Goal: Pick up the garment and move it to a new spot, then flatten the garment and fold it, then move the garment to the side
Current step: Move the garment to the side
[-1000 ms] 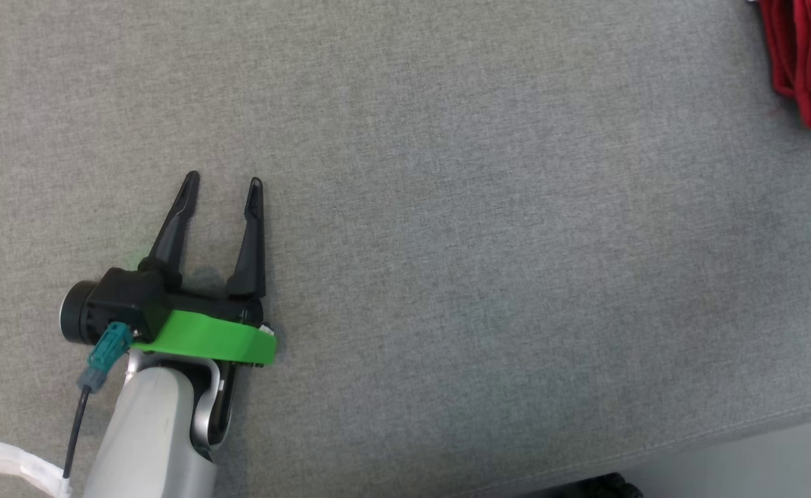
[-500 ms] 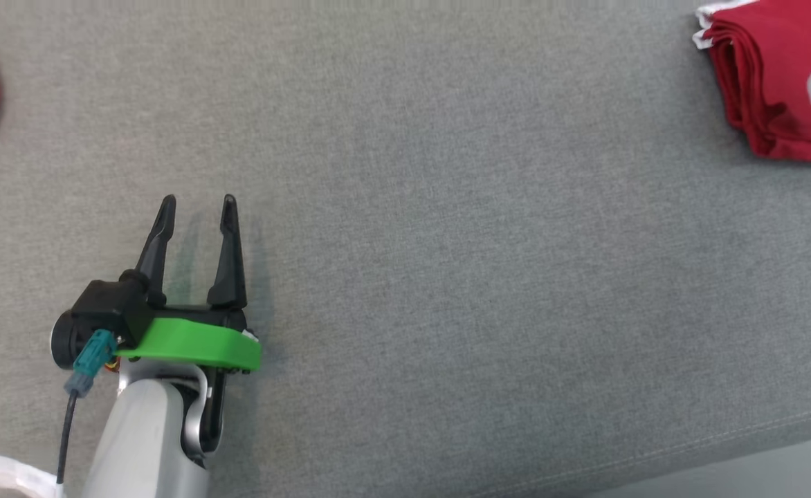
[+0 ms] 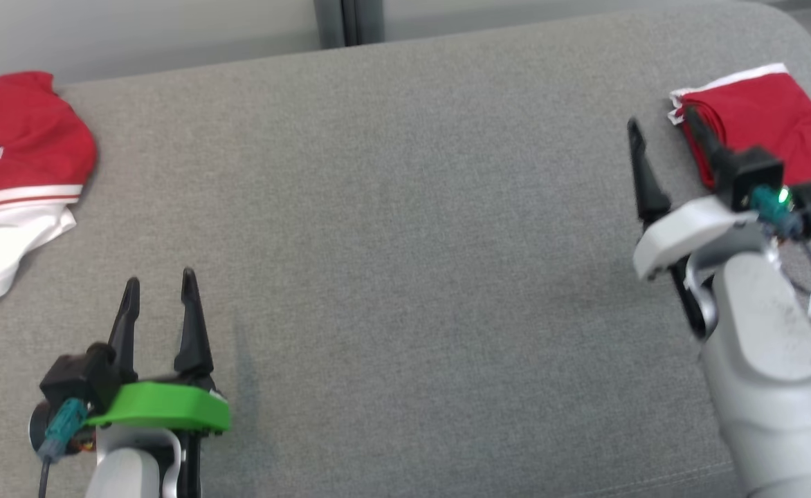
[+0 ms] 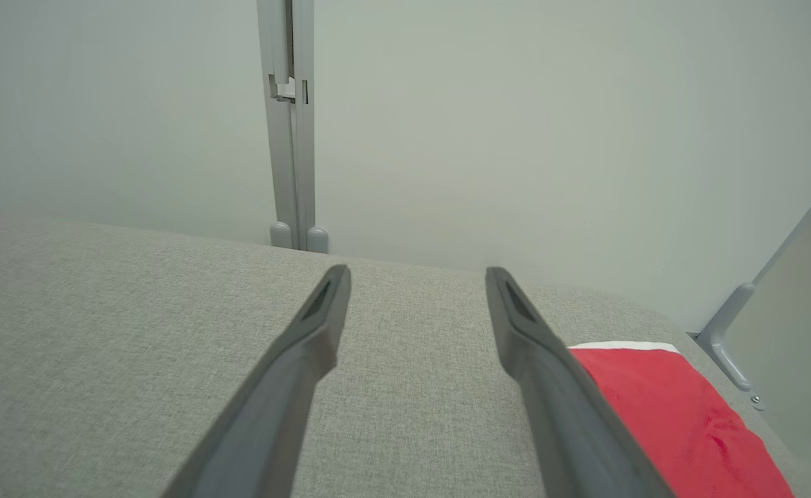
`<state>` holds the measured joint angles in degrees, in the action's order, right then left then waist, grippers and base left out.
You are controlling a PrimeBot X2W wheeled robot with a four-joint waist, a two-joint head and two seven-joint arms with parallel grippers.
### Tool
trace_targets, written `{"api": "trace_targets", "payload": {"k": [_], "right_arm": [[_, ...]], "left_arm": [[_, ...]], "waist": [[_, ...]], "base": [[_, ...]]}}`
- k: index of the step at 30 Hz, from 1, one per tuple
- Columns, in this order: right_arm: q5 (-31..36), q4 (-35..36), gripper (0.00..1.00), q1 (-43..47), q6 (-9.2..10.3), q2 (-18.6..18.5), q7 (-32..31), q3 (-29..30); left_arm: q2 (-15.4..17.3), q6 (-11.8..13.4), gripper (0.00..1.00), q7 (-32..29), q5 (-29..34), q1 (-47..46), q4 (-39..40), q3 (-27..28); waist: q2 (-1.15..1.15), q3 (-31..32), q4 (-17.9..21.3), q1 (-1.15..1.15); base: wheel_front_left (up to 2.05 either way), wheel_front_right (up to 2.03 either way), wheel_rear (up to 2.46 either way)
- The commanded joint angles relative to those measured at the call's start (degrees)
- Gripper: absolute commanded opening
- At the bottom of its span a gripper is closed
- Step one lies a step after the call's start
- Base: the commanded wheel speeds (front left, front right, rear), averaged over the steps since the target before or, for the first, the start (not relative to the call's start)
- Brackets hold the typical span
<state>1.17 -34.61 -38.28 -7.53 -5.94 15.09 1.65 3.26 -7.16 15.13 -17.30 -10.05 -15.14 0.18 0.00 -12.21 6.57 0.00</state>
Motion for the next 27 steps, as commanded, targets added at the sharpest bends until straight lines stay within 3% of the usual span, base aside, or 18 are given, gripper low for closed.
{"api": "trace_targets", "payload": {"k": [1, 7, 14, 27], "right_arm": [[0.5, 1.9, 1.00, 3.6, 0.08, 0.6, 0.1, 0.3], [-0.4, 7.4, 1.00, 14.2, 0.08, 2.8, 0.1, 1.0], [-7.0, 10.9, 1.00, 23.5, 0.08, 2.9, 0.1, -0.5], [-9.9, 13.0, 1.00, 29.7, 0.08, 2.9, 0.1, -2.7]], "left_arm": [[0.0, -0.3, 1.00, 0.0, -0.2, 1.8, -0.1, 0.6], [-0.2, -0.3, 1.00, 0.0, -1.0, 6.3, -0.4, 1.8], [-0.3, -0.1, 1.00, 0.0, -2.5, 9.8, -1.1, 0.3], [-0.3, 1.4, 1.00, 0.0, -4.3, 12.0, -1.8, -2.0]], "waist": [[0.00, 3.3, -1.0, 0.00], [0.00, 6.3, -1.6, 0.00], [0.00, 8.4, -2.3, 0.00], [0.00, 10.9, -2.6, 0.00]], "base": [[0.00, 0.00, 0.00], [0.00, 0.00, 0.00], [0.00, 0.00, 0.00], [0.00, 0.00, 0.00]]}}
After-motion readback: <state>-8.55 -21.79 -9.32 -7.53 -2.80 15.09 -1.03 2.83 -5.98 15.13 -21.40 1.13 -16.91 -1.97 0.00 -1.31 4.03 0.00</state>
